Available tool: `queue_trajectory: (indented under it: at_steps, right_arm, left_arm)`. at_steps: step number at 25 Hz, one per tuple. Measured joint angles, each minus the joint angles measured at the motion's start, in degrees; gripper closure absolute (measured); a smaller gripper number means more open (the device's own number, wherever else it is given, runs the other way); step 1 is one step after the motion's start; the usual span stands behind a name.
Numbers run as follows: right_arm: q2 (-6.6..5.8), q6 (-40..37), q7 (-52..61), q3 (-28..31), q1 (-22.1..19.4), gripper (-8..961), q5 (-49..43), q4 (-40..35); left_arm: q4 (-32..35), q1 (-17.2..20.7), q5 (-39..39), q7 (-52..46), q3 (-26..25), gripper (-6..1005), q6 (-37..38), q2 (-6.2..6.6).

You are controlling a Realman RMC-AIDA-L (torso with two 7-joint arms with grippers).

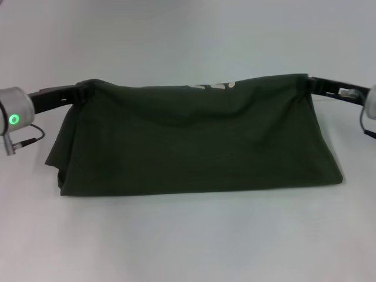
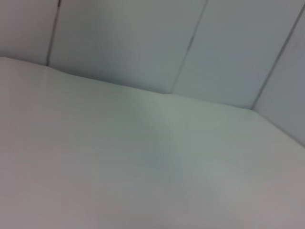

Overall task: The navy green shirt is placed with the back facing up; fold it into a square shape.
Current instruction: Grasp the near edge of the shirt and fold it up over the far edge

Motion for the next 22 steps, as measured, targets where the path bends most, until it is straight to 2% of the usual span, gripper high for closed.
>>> queue_trajectory:
  at_steps: [6,10,14,18,22]
  right_arm:
    - [0.96,7.6,-0.2,-1.4,1.8,898,0.0,2.2]
    - [1.38,11.6,-0.4,-2.1,2.2,895,0.0,3.0]
    - [1.73,14.5,-0.1,-2.5,2.4,892,0.0,3.4]
    - [1.74,14.8,0.0,-3.4,2.1,744,0.0,3.5]
    - [1.53,14.4,0.0,-3.5,1.7,558,0.0,3.3]
  left_arm:
    - [-2.1,-0.1,-4.6,1.3,5.2,976,-9.2,-1.42]
    - [-4.0,-0.4,-7.6,5.6,5.7,967,-13.3,-2.35]
    - [-5.5,-0.4,-12.6,12.6,5.7,949,-16.8,-4.2]
    - [-5.6,-0.1,-14.5,14.7,5.5,891,-17.5,-4.99]
    - [-5.6,0.2,-15.7,14.4,5.1,818,-18.4,-4.57]
